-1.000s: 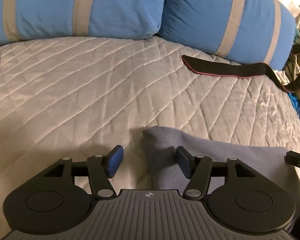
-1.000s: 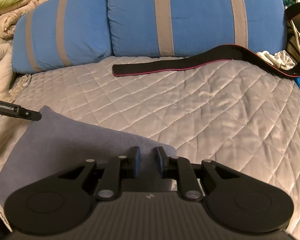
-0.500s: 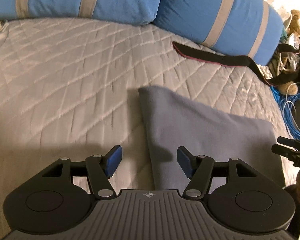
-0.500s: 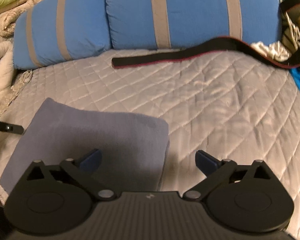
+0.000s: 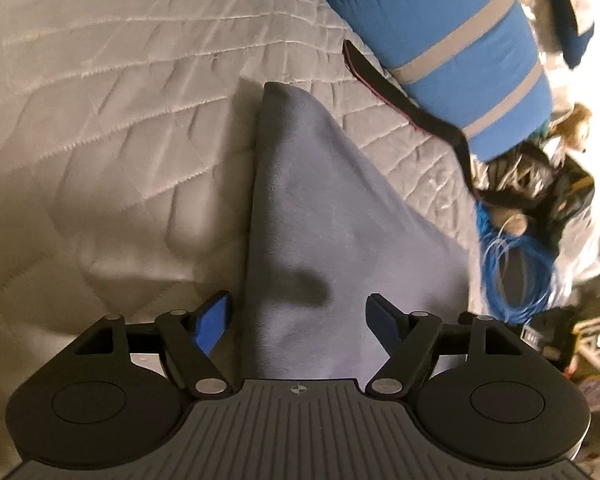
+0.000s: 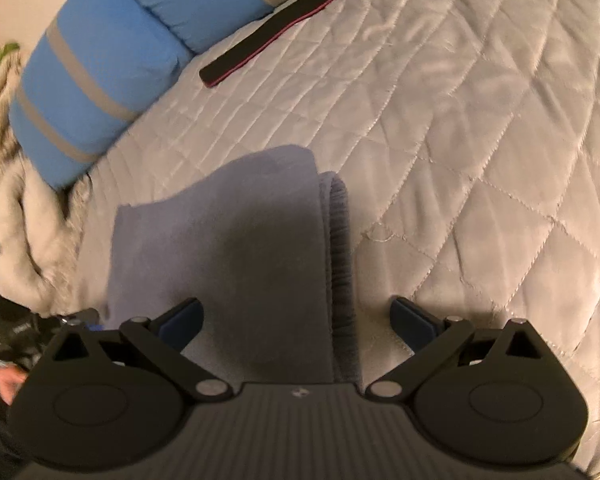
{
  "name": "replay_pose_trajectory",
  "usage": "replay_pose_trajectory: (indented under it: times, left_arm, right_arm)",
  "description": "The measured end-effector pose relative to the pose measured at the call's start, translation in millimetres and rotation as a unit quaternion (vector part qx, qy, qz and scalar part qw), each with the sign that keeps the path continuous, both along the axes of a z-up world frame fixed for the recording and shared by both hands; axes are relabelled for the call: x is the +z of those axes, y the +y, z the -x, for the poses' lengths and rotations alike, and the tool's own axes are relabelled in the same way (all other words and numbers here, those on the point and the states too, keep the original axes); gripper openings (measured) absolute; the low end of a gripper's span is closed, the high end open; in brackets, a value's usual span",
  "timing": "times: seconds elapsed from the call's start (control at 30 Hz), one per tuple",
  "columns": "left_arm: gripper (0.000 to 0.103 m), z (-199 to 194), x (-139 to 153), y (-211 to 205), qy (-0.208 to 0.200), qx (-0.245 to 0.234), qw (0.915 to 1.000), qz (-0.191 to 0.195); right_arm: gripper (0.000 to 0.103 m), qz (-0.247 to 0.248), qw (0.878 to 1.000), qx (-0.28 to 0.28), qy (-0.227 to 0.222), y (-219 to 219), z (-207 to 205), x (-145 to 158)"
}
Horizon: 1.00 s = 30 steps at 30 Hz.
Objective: Fold clothes
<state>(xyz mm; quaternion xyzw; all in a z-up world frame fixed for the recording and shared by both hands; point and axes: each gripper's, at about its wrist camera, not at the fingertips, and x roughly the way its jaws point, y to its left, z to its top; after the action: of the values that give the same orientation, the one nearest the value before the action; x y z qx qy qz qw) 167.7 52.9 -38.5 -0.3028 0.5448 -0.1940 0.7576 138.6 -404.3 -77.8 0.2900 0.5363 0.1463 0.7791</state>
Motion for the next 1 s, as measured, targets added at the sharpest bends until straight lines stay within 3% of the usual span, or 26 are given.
replay_pose_trajectory:
  times: [0.17,0.2,0.23,0.3,0.33,0.47,0.63,1.0]
  left_arm:
    - [0.074,0.3,-15.6,3.8,0.029,0.042,0.9966,0.066]
    - [0.071,-0.1,-17.3,4.3,0.037,0.053,0.9954,0.071]
    - [0.056,-0.6,-19.0,4.8,0.045,0.065,0.994,0.076]
    - [0.02,0.0,-19.8,1.5,0.055,0.066,0.995,0.051]
    - [0.017,0.1,-20.2,-0.3,0.059,0.066,0.9955,0.035]
    - [0.013,0.5,-3.7,-8.5,0.036,0.044,0.9984,0.007]
    - [0.013,5.1,23.0,0.6,0.007,0.023,0.9997,0.008]
    - [0.013,-0.7,42.5,33.6,-0.014,0.049,0.9987,-0.005]
  right_arm:
    - [0.097,-0.028,1.0,0.014,0.005,-1.4,-2.3,-2.2]
    - [0.078,-0.027,0.999,0.017,0.007,-0.4,-2.2,-2.5]
    - [0.056,-0.027,0.999,0.021,0.008,0.6,-2.1,-2.8]
    - [0.035,-0.026,1.0,0.016,0.006,-0.7,0.7,-2.3]
    - [0.031,-0.028,0.999,0.018,-0.001,-0.6,2.2,-0.5]
    - [0.027,-0.033,0.999,0.02,-0.028,0.0,8.1,7.3]
    - [0.027,-0.062,0.996,0.023,-0.059,2.4,15.4,15.0]
    - [0.026,-0.076,0.991,0.044,-0.103,39.6,2.3,39.0]
